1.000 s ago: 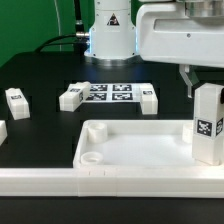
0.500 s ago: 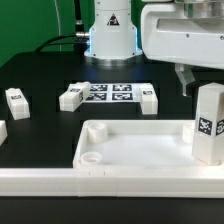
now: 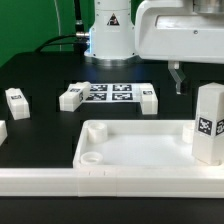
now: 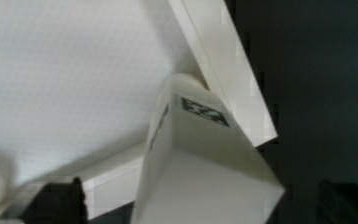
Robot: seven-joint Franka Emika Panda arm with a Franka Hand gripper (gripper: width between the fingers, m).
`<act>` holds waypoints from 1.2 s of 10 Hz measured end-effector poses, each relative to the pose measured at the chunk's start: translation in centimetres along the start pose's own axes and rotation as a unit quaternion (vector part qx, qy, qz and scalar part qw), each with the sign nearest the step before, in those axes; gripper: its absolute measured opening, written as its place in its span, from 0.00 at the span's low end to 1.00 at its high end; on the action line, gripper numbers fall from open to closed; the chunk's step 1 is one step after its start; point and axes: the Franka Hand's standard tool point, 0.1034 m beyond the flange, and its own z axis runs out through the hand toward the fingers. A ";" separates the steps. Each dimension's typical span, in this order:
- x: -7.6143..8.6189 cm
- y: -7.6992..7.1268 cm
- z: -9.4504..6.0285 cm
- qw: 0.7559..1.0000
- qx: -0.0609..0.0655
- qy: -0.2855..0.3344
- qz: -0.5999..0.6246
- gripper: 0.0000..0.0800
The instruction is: Assemble desk
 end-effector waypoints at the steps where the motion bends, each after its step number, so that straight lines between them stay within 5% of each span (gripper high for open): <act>1: 0.0 0.0 0.0 0.999 0.000 0.000 -0.035 0.81; 3: 0.0 0.0 0.0 0.994 -0.002 0.000 -0.108 0.81; 5: -0.4 -0.3 0.2 0.976 -0.020 0.004 -0.217 0.81; 12: -0.4 -0.3 0.4 0.894 -0.024 0.003 -0.447 0.81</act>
Offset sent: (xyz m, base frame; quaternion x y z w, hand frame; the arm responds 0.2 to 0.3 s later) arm -0.0052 0.0033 -0.0013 -0.0396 0.0088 -0.2312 0.9721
